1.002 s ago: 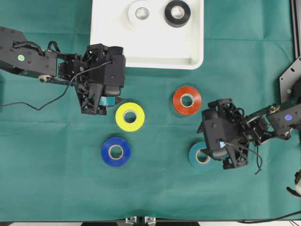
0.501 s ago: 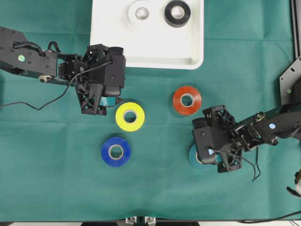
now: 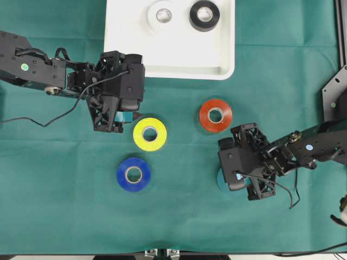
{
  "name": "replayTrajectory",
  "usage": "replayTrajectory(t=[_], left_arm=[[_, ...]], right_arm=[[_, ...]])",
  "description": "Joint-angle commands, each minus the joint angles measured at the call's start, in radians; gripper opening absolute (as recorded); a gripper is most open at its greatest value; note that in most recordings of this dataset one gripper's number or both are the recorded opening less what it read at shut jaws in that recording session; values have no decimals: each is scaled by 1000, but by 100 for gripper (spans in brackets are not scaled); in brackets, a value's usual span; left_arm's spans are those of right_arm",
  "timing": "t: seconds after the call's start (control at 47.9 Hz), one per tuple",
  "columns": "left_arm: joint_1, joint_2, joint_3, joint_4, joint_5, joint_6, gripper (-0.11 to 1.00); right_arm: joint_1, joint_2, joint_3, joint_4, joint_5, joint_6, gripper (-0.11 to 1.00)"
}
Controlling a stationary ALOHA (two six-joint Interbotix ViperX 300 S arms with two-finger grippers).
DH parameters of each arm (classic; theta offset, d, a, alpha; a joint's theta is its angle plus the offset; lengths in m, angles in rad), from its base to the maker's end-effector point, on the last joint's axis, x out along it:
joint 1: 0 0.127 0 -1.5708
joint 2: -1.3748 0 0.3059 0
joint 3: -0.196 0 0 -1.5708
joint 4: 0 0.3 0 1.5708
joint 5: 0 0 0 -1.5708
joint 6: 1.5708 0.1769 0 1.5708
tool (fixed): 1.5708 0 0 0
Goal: Put the tape alternately from left to right into the white case.
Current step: 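Move right gripper to the teal tape roll and grasp it, then carry teal tape with right gripper into the tray and release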
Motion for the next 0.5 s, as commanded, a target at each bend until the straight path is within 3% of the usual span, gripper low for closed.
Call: replayTrajectory(t=[0.0,0.063,0.48], left_arm=[[-3,-12,-12,-2,-8,0,95],[-3,-12,-12,-2,-8,0,95],[-11,-12,-14,-2,-8,0,95]], right_arm=[[2,-12,-18,0,-3,0,35],[2,-12,-23,0,-2,0,25],[-3,-101,-63,-14,54,-2,25]])
